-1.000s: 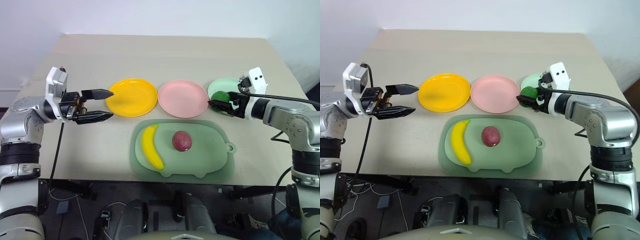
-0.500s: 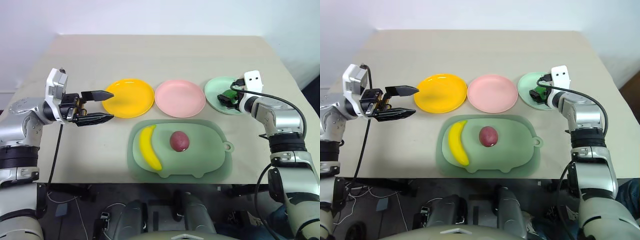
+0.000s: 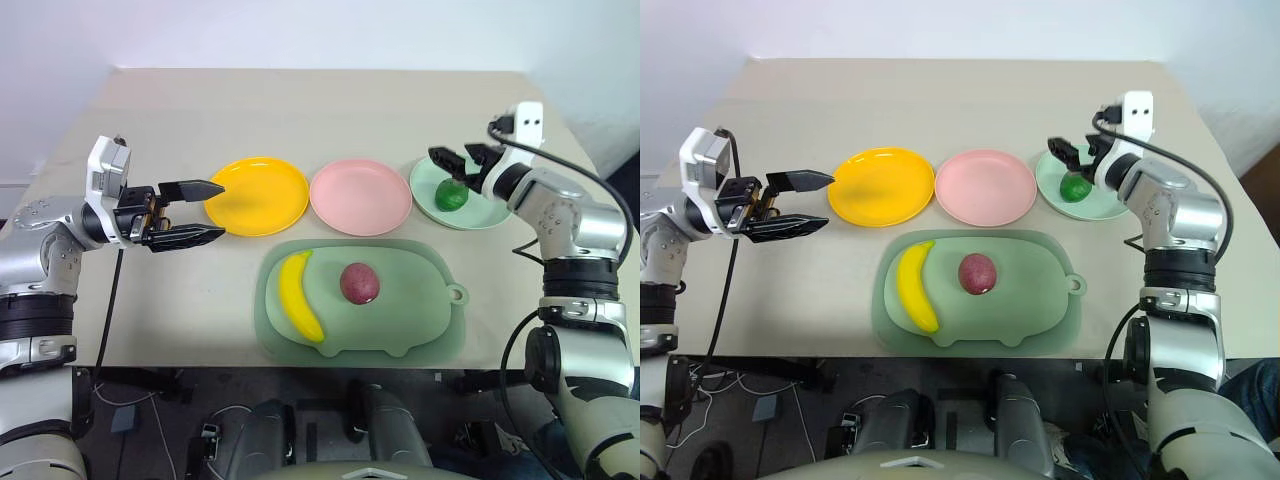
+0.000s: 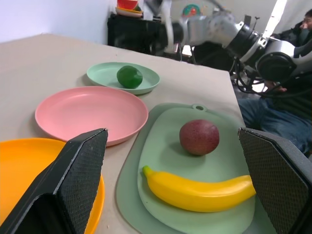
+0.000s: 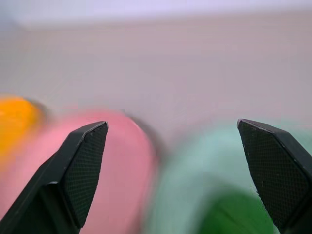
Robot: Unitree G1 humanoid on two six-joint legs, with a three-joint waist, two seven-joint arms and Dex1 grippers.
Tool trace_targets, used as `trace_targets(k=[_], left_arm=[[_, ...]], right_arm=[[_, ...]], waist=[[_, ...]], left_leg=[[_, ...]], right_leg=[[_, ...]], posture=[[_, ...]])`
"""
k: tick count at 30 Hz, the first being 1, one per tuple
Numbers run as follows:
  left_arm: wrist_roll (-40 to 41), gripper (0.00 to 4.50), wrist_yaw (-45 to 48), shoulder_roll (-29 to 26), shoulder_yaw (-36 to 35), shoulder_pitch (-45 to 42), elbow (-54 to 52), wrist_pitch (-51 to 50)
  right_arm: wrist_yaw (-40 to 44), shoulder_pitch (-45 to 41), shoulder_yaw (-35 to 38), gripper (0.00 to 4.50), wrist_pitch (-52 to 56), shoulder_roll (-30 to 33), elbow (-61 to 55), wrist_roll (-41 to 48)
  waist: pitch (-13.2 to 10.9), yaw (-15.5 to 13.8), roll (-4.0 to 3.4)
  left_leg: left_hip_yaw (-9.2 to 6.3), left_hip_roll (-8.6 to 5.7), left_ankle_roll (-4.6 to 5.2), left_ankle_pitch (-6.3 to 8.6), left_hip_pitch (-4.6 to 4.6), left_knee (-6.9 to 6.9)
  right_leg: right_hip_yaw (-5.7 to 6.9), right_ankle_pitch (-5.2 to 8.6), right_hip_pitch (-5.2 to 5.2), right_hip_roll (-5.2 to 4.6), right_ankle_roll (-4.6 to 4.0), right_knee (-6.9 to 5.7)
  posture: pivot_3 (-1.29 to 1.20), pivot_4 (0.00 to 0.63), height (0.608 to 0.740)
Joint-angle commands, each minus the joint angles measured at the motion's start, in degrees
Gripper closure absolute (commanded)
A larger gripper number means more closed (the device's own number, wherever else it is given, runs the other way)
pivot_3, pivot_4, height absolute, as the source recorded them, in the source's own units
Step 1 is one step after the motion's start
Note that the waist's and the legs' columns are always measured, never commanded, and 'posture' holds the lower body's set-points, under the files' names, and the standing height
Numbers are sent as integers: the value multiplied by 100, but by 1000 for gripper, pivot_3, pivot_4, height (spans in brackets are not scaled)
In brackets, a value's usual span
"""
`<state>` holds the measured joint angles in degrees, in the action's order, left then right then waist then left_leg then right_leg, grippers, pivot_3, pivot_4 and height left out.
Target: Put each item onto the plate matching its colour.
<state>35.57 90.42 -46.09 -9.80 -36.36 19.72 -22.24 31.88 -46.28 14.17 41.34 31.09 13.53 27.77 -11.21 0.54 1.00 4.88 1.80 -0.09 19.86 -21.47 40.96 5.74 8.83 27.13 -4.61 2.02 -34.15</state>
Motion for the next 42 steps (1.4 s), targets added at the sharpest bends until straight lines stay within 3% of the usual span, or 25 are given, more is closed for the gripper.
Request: trace_targets(k=[1, 7, 17, 27, 42], left_arm=[[22, 0, 49, -26, -68, -169, -4, 24], [-30, 0, 97, 23, -25, -264, 97, 70], [-81, 0, 142, 32, -33, -306, 121, 94], [-78, 0, 121, 30, -53, -292, 40, 55], [-15, 0, 27, -54, -172, -136, -172, -38]], right_arm=[[779, 695, -179, 36, 540, 37, -1289, 754], [1671, 1656, -633, 36, 783, 343, -2575, 1244], [2626, 2395, -1140, 36, 512, 861, -3308, 1285], [2613, 2171, -2086, 36, -463, 668, -2920, 237], [2978, 2135, -2607, 36, -960, 709, -2445, -459]], waist=[[1, -8, 2], [0, -2, 0], [1, -10, 2], [2, 2, 4], [2, -6, 4]], left_leg=[[-5, 0, 2, 1, 1, -1], [-4, -4, 11, 6, 1, 3], [-2, -5, 11, 6, 4, 4], [0, -6, 10, 6, 5, 7], [-1, -7, 1, 1, 4, 8]], right_leg=[[5, 0, -4, 0, 0, 1], [1, 0, -3, -3, 1, 0], [2, 1, -5, -1, 1, 0], [2, 1, -5, -1, 1, 1], [3, 1, -5, -1, 1, -1]], posture=[[0, 150, 740], [0, 150, 740], [0, 150, 740], [0, 150, 740], [0, 150, 740]])
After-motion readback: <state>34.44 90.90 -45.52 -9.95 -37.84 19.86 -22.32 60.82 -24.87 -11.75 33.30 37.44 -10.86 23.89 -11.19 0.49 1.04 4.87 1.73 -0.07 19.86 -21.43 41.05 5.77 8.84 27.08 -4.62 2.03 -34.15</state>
